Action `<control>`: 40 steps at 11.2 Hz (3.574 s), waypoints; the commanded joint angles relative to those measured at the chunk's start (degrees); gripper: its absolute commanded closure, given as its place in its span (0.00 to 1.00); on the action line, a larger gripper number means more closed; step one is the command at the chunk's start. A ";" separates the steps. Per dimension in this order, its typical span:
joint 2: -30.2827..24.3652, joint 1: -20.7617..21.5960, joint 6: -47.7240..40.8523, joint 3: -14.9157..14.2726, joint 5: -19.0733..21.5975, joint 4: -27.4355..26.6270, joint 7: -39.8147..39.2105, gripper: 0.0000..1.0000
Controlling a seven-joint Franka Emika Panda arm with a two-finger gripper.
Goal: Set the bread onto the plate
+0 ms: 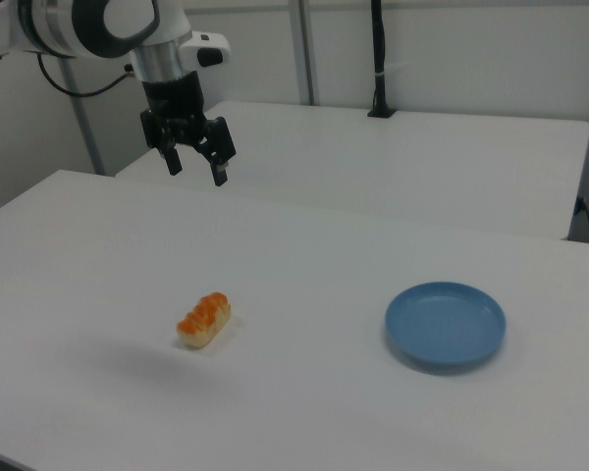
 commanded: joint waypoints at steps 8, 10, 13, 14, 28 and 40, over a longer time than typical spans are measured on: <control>-0.80 -1.27 1.57 0.56 0.21 -0.67 -2.40 0.00; -0.80 -1.35 1.48 0.56 0.21 -0.67 -2.57 0.00; -0.80 -1.36 1.48 0.56 0.21 -0.75 -4.05 0.00; -0.80 -1.36 1.39 0.56 0.21 -0.75 -5.89 0.00; 1.12 -1.01 0.34 0.82 0.82 -1.54 -6.45 0.00; 4.47 0.49 31.68 7.15 -0.84 -26.84 1.72 0.01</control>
